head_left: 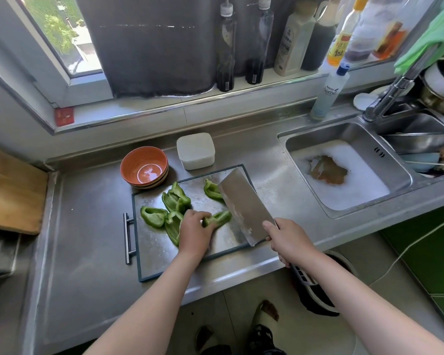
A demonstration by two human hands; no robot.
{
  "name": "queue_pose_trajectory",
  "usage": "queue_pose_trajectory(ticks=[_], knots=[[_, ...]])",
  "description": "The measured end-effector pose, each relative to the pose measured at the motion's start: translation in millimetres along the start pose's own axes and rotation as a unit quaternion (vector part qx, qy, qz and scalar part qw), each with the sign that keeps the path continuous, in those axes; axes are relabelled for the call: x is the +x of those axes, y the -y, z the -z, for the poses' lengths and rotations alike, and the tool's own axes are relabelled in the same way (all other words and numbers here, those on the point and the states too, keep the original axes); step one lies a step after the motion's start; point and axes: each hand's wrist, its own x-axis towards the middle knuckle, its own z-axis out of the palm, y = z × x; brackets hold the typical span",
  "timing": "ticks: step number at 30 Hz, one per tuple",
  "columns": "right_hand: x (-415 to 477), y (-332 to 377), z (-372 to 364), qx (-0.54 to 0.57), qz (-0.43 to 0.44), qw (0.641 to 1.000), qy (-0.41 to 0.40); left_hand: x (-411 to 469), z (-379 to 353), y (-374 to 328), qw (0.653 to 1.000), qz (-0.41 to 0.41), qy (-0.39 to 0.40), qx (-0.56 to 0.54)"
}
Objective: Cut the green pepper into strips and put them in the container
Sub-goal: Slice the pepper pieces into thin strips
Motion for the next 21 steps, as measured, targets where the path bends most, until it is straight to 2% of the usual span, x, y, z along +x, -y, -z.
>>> queue_pose_trajectory(ticks=[5,16,21], knots=[[-2,-4,-9,-0.035,0.010,0.999,-0.009,12,3,-9,0.997,0.052,-0.028,-0.040],[3,-17,-11,-0.196,0.032,0.979,-0.043,20,-2,-18,0.999,0.045,-0.021,-0.017],[8,-19,-14,-0.204,0.042,0.977,-0.042,24,-3,-17,0.998,0.054,-0.015,-0.016]])
